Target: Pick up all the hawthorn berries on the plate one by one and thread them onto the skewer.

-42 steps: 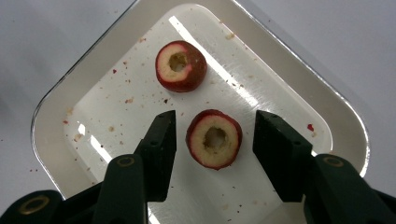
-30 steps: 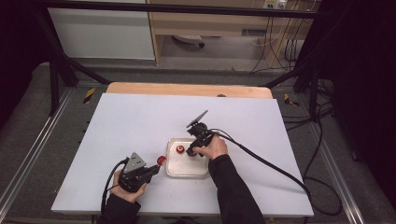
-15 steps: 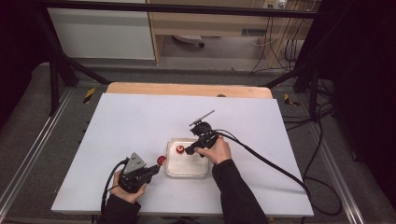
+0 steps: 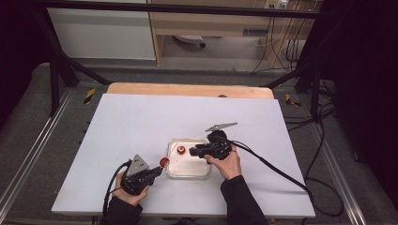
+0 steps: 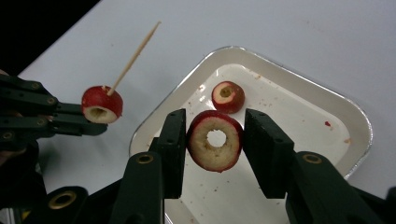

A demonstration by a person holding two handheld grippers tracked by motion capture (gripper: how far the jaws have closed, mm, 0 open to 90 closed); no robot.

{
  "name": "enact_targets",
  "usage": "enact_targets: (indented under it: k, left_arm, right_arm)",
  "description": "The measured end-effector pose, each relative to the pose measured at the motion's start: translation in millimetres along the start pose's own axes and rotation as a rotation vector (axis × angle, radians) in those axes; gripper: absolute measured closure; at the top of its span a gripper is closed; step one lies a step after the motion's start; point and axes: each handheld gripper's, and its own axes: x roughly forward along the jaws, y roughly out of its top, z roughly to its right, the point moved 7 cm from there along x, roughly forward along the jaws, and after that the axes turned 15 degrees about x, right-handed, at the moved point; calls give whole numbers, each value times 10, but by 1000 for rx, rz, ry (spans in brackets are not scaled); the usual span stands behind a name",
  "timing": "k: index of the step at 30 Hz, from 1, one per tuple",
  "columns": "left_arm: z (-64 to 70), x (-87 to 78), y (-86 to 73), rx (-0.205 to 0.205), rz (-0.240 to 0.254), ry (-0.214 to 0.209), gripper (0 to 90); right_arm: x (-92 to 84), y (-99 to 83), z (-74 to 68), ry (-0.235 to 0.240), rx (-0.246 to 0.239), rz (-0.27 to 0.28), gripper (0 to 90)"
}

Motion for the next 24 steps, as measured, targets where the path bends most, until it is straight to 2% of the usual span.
enact_targets:
  k: [1,3,4,5,9,12,13,15,17,19,20,24]
  left_arm:
    - [6,1,2,-1,1,1,880]
    - [19,0,8,1,3,0,880]
    - [25,-2,11,2,4,0,880]
    - [30,-3,15,2,5,1,880]
    - [45,-2,20,5,7,1,880]
    - [60,-2,26,2,11,1,881]
    - [64,-3,30,1,14,0,880]
    - [71,-6,38,1,20,1,881]
    - [77,-8,41,1,20,1,881]
    - [83,-9,43,-1,22,0,881]
    - [86,-9,45,0,23,-1,881]
    - [97,-13,52,-2,28,-2,880]
  right_arm:
    - [0,0,0,0,0,0,605]
    - [-42,-21,-8,47,31,64,606]
    - [-42,-21,-8,47,31,64,606]
    - [-73,-30,-12,69,49,108,606]
    - [-105,-51,-40,125,77,184,606]
    - [-111,-55,-53,136,87,211,606]
    - [-113,-45,-65,151,96,245,606]
    - [-116,-36,-71,160,103,262,606]
    - [-123,-4,-92,185,115,307,606]
    - [-127,7,-101,195,120,319,606]
    - [-137,35,-112,207,129,349,606]
    - [-155,75,-120,216,136,390,607]
